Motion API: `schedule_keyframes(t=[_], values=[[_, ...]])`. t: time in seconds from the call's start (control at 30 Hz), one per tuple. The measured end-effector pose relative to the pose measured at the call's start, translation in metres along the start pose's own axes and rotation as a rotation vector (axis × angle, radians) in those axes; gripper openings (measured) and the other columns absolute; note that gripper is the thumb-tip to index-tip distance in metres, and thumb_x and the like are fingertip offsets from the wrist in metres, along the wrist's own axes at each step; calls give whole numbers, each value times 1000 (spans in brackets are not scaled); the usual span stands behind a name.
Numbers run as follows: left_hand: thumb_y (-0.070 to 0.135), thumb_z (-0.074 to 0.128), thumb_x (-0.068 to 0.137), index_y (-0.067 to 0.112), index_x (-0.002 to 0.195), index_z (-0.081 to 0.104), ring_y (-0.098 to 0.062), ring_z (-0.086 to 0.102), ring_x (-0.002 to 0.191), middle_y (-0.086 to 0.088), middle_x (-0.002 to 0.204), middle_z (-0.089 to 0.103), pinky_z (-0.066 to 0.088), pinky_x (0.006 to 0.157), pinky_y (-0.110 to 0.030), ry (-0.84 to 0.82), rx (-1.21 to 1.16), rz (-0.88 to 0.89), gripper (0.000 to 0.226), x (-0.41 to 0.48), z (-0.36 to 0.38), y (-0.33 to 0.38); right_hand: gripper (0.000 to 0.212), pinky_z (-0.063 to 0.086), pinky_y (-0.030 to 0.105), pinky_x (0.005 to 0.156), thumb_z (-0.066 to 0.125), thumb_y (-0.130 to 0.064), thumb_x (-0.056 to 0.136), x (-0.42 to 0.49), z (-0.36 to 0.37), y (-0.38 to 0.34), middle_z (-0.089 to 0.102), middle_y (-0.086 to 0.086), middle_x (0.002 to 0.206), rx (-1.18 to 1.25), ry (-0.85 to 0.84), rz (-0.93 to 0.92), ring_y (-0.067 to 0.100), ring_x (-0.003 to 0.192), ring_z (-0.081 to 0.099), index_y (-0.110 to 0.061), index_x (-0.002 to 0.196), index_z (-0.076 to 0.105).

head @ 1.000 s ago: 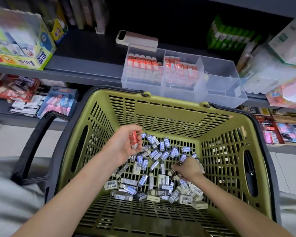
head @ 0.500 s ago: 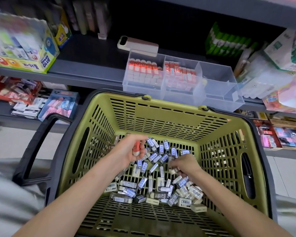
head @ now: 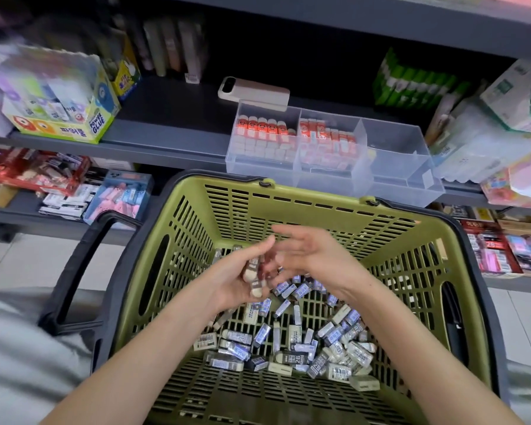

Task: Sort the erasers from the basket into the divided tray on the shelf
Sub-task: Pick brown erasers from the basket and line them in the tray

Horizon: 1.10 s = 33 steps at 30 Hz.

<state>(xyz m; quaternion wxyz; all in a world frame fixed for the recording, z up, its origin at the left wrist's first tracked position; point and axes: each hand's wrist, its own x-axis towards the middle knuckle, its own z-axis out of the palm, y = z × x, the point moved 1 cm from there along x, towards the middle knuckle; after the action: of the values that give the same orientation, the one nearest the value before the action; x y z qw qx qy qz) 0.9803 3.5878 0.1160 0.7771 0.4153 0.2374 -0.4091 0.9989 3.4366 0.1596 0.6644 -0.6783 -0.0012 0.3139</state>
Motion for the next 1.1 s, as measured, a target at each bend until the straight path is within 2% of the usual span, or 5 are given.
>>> schedule_keyframes(t=[0.13, 0.23, 0.37, 0.93, 1.1], values=[[8, 72, 69, 6, 92, 54, -13, 51, 44, -3, 58, 55, 47, 40, -22, 66, -89, 68, 30, -16, -10, 18, 33, 55, 25, 62, 58, 6, 84, 31, -13, 38, 70, 5, 90, -462, 249, -161, 13, 71, 65, -3, 115, 62], [6, 69, 73, 7, 90, 58, -12, 49, 42, 1, 54, 49, 55, 49, -30, 51, -243, 141, 20, -32, -26, 30, 46, 45, 30, 89, 65, -22, 84, 55, -9, 99, 61, 1, 118, -1250, 24, -95, 19, 105, 52, -17, 128, 54], [-2, 87, 42, 8, 81, 65, -11, 50, 46, -2, 58, 51, 49, 41, -22, -72, -307, 239, 46, -52, -35, 41, 48, 37, 33, 91, 65, -30, 82, 71, -13, 140, 56, 1, 119, -1508, -17, -231, 22, 110, 43, -16, 126, 53], [7, 72, 65, 10, 86, 56, -10, 45, 44, 0, 57, 50, 40, 38, -17, 75, -298, 283, 28, -52, -39, 35, 32, 40, 29, 87, 49, -42, 93, 72, -11, 133, 51, -1, 100, -1486, 70, -206, 17, 96, 44, -13, 94, 63], [21, 82, 57, 9, 93, 54, -10, 48, 51, 1, 64, 54, 45, 46, -19, 236, -100, 340, 47, -44, -32, 27, 27, 33, 12, 43, 55, -33, 92, 40, 17, 69, 54, -4, 61, -427, 249, -107, 4, 48, 47, -11, 78, 63]])
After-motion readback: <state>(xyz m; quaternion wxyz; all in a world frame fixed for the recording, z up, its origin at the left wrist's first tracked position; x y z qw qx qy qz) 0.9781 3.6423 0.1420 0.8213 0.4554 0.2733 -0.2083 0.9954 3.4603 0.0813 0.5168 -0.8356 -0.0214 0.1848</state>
